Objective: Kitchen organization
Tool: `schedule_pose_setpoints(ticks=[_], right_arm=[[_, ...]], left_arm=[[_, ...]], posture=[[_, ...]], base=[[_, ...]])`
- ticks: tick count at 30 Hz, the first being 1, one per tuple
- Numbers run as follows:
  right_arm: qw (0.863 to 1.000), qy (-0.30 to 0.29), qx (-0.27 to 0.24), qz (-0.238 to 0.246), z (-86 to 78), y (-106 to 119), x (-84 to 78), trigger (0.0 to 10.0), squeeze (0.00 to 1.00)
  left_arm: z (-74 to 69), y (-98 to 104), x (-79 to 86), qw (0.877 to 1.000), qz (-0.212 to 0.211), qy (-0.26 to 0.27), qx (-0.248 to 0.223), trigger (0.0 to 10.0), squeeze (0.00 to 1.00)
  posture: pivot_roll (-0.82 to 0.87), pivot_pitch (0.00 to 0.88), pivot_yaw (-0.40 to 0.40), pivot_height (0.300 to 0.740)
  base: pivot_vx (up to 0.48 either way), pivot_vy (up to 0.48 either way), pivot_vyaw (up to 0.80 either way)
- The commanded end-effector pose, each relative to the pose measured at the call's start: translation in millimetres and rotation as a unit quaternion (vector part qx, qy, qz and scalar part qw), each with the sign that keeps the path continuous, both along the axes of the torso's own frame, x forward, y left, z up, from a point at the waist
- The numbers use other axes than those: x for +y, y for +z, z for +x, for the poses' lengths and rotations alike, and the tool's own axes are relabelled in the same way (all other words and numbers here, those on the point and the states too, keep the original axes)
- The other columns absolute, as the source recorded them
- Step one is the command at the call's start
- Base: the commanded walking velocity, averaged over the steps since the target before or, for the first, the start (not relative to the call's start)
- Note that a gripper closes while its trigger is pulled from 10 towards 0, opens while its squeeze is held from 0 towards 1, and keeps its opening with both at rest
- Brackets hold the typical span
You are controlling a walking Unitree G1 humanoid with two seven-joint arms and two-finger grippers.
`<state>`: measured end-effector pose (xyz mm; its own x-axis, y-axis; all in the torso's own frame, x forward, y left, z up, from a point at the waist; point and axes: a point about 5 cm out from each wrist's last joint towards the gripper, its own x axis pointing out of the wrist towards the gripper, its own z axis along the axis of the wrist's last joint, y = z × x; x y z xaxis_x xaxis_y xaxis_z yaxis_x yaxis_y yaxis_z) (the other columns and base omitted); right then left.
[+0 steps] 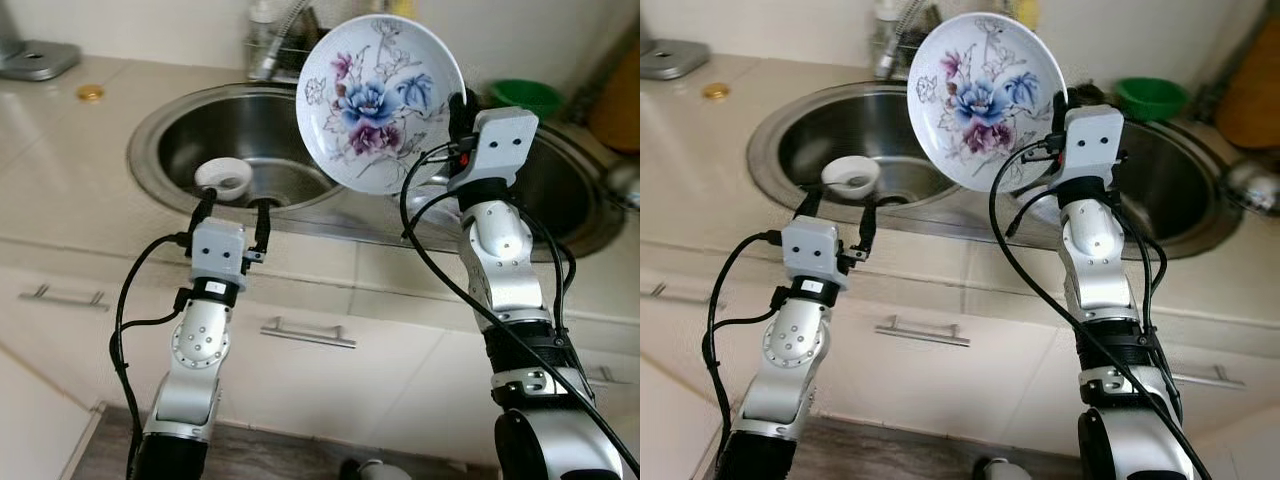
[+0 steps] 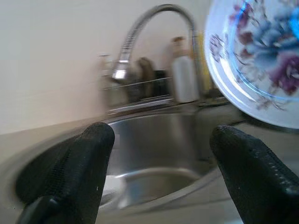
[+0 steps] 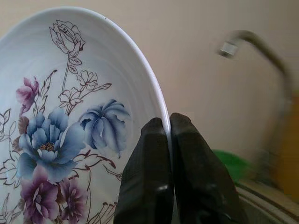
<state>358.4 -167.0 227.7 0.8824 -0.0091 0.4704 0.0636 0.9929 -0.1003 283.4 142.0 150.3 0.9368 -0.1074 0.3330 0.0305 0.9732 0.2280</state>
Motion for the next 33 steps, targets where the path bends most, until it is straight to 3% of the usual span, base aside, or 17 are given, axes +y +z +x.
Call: schedule_pose_setpoints(ticks=[1, 6, 12, 17, 18, 19, 20, 21, 22, 23, 28, 33], right_arm=[[1.0, -0.016, -0.013, 0.012, 1.8, 9, -6.3, 0.0, 0.0], [0.998, -0.058, 0.002, 0.001, 5.0, 4, -16.1, 0.0, 0.0], [0.992, -0.124, 0.031, -0.018, 10.3, -2, -33.4, 0.0, 0.0], [0.982, -0.135, 0.11, -0.078, 20.8, -20, -37.6, 0.0, 0.0], [0.98, -0.117, 0.134, -0.095, 23.3, -27, -32.7, 2.3, 0.0], [0.978, -0.101, 0.151, -0.103, 24.7, -32, -28.2, 3.7, 0.0], [0.977, -0.091, 0.161, -0.107, 25.6, -36, -25.2, 3.7, 0.0], [0.972, -0.076, 0.181, -0.126, 27.1, -42, -19.9, 7.8, 0.0], [0.969, -0.069, 0.193, -0.139, 28.1, -45, -16.8, 7.8, 0.0], [0.967, -0.066, 0.202, -0.142, 28.6, -48, -15.4, 10.0, 0.0], [0.956, -0.067, 0.238, -0.156, 31.2, -56, -15.6, 10.0, 0.0], [0.933, -0.057, 0.337, -0.11, 31.9, -78, -24.7, 10.0, 0.0]], left_arm=[[0.8, 1, -3.2, 1.0, 0.001, -0.006, 0.001, 10.0, 0.0], [0.8, 1, -3.4, 1.0, 0.001, -0.006, 0.0, 10.0, 0.0], [1.0, 1, -2.2, 1.0, 0.002, -0.004, -0.001, 10.0, 0.0], [1.1, 2, -2.1, 1.0, 0.003, -0.004, -0.001, 10.0, 0.0], [1.2, 2, -2.0, 1.0, 0.003, -0.004, -0.001, 10.0, 0.0], [1.4, 2, -2.2, 1.0, 0.004, -0.005, -0.001, 10.0, 0.0], [1.6, 2, -2.3, 1.0, 0.004, -0.005, -0.001, 10.0, 0.0], [1.7, 2, -2.5, 1.0, 0.004, -0.005, -0.001, 10.0, 0.0], [1.8, 2, -2.6, 1.0, 0.004, -0.006, -0.001, 10.0, 0.0], [1.8, 2, -2.8, 1.0, 0.004, -0.006, -0.001, 10.0, 0.0], [2.0, 2, -2.6, 1.0, 0.005, -0.005, -0.001, 10.0, 0.0], [1.6, 2, -1.4, 1.0, 0.005, -0.002, -0.001, 10.0, 0.0]], posture=[[-0.09, 0.0, -0.052, 0.74], [-0.09, 0.0, -0.052, 0.74], [-0.08, 0.0, -0.053, 0.74], [-0.08, 0.0, -0.053, 0.74], [-0.08, 0.0, -0.053, 0.74], [-0.08, 0.0, -0.053, 0.74], [-0.08, 0.0, -0.053, 0.74], [-0.08, 0.0, -0.053, 0.74], [-0.08, 0.0, -0.053, 0.74], [-0.08, 0.0, -0.054, 0.74], [-0.07, 0.0, -0.056, 0.74], [-0.07, 0.0, -0.058, 0.74]], base=[[0.0, 0.0, -0.8], [0.0, 0.0, -0.8], [0.0, 0.0, 0.0], [0.0, 0.0, 0.0], [0.0, 0.0, 0.0], [0.0, 0.0, 0.0], [0.0, 0.0, 0.0], [0.0, 0.0, 0.0], [0.0, 0.0, 0.0], [0.0, 0.0, 0.0], [0.0, 0.0, 0.0], [0.0, 0.0, 0.0]])
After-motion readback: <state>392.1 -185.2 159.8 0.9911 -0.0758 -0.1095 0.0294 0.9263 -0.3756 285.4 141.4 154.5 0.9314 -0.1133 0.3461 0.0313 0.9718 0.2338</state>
